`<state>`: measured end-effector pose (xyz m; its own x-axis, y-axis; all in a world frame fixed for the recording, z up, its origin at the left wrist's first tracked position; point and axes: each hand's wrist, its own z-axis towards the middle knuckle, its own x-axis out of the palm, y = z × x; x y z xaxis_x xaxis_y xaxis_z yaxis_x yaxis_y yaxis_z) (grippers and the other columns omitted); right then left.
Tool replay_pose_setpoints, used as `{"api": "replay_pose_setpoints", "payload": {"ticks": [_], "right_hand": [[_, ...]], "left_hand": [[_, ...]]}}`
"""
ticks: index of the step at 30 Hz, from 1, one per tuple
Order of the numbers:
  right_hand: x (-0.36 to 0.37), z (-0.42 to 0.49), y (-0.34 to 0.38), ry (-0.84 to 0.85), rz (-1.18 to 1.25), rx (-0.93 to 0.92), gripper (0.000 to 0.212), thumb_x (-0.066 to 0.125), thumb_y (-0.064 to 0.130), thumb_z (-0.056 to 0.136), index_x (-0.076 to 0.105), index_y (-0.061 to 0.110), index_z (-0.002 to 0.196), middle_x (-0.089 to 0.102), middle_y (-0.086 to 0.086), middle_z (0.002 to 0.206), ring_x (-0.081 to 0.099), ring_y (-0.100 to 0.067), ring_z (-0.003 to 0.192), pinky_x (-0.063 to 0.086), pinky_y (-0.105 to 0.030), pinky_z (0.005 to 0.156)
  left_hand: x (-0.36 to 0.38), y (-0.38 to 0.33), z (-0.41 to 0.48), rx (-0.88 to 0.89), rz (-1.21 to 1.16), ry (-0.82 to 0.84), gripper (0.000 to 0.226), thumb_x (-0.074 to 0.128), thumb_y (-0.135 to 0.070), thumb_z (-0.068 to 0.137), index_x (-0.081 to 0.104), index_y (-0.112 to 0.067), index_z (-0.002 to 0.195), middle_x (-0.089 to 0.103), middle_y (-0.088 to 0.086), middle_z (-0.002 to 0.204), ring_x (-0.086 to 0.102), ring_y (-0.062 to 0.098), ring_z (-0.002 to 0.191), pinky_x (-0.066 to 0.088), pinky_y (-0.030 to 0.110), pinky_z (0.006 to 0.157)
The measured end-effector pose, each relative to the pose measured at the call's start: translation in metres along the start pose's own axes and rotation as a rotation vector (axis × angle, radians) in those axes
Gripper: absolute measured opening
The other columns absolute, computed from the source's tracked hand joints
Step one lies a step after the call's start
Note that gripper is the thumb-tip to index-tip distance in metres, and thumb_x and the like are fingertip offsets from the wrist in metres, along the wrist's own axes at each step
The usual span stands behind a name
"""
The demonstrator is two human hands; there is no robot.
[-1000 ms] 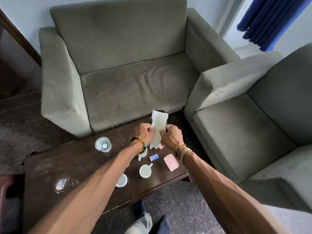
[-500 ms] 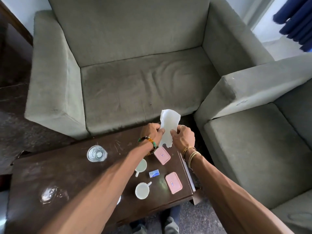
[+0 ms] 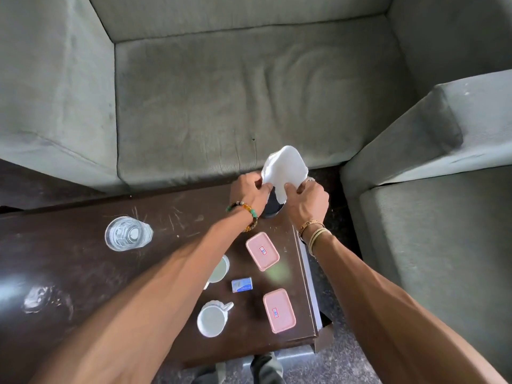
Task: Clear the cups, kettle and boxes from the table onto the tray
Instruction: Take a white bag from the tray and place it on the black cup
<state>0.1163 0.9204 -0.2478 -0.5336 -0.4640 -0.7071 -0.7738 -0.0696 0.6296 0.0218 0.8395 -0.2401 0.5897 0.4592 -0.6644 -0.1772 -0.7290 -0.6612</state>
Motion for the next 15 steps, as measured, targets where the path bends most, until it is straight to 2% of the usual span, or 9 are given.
{"api": "replay_pose_setpoints", "payload": {"ticks": [2, 5, 7, 9, 11, 13, 15], "right_hand": [[0.008, 0.006, -0.006, -0.008, -0.012, -0.008, 0.028, 0.063, 0.035, 0.087, 0.065, 0.007, 0.089, 0.071, -0.012, 0.085, 0.063, -0.034, 0.083, 0.038, -0.029, 0.066], [0.015, 0.005, -0.012, -0.036, 0.023, -0.013, 0.031, 0.063, 0.033, 0.088, 0.067, 0.007, 0.103, 0.072, -0.013, 0.09, 0.063, -0.032, 0.082, 0.042, -0.03, 0.068], [0.017, 0.0, -0.013, -0.061, 0.029, -0.015, 0.025, 0.062, 0.034, 0.089, 0.064, 0.009, 0.092, 0.071, -0.01, 0.085, 0.056, -0.024, 0.07, 0.038, -0.026, 0.06], [0.017, -0.008, -0.012, -0.057, 0.041, -0.046, 0.021, 0.06, 0.035, 0.09, 0.056, 0.016, 0.08, 0.067, -0.005, 0.077, 0.052, -0.017, 0.063, 0.031, -0.019, 0.05], [0.014, -0.015, -0.009, -0.032, 0.095, -0.074, 0.02, 0.059, 0.033, 0.088, 0.055, 0.019, 0.075, 0.064, -0.001, 0.077, 0.054, -0.012, 0.06, 0.029, -0.008, 0.046], [0.013, -0.02, -0.007, -0.022, 0.146, -0.081, 0.018, 0.059, 0.029, 0.087, 0.054, 0.019, 0.073, 0.059, -0.001, 0.081, 0.053, -0.01, 0.063, 0.033, -0.008, 0.048], [0.012, -0.021, -0.006, -0.003, 0.149, -0.054, 0.015, 0.057, 0.027, 0.087, 0.052, 0.018, 0.076, 0.059, -0.001, 0.081, 0.053, -0.015, 0.066, 0.032, -0.011, 0.051]], "left_hand": [[0.008, 0.004, 0.005, -0.035, 0.0, -0.001, 0.018, 0.067, -0.028, 0.081, 0.072, -0.013, 0.089, 0.071, 0.009, 0.083, 0.063, 0.026, 0.076, 0.045, 0.025, 0.062], [0.016, 0.011, 0.007, -0.035, -0.004, -0.04, 0.014, 0.066, -0.029, 0.079, 0.068, -0.016, 0.079, 0.063, 0.0, 0.067, 0.06, 0.022, 0.067, 0.038, 0.021, 0.055], [0.016, 0.016, 0.003, 0.011, -0.014, -0.049, 0.01, 0.065, -0.033, 0.078, 0.065, -0.024, 0.074, 0.056, -0.012, 0.058, 0.055, 0.012, 0.058, 0.033, 0.016, 0.047], [0.012, 0.019, -0.003, 0.049, -0.041, -0.029, 0.011, 0.064, -0.036, 0.076, 0.061, -0.028, 0.069, 0.056, -0.016, 0.056, 0.055, 0.003, 0.057, 0.034, 0.011, 0.046], [0.011, 0.023, -0.007, 0.057, -0.07, -0.053, 0.015, 0.064, -0.032, 0.075, 0.061, -0.02, 0.068, 0.06, -0.009, 0.063, 0.057, 0.013, 0.061, 0.041, 0.02, 0.052], [0.011, 0.025, -0.007, 0.025, -0.107, -0.093, 0.018, 0.064, -0.028, 0.073, 0.058, -0.013, 0.065, 0.058, 0.001, 0.067, 0.055, 0.023, 0.065, 0.039, 0.027, 0.053], [0.012, 0.025, -0.009, -0.019, -0.129, -0.066, 0.015, 0.062, -0.028, 0.074, 0.06, -0.013, 0.07, 0.062, 0.004, 0.067, 0.057, 0.026, 0.067, 0.044, 0.032, 0.054]]}}
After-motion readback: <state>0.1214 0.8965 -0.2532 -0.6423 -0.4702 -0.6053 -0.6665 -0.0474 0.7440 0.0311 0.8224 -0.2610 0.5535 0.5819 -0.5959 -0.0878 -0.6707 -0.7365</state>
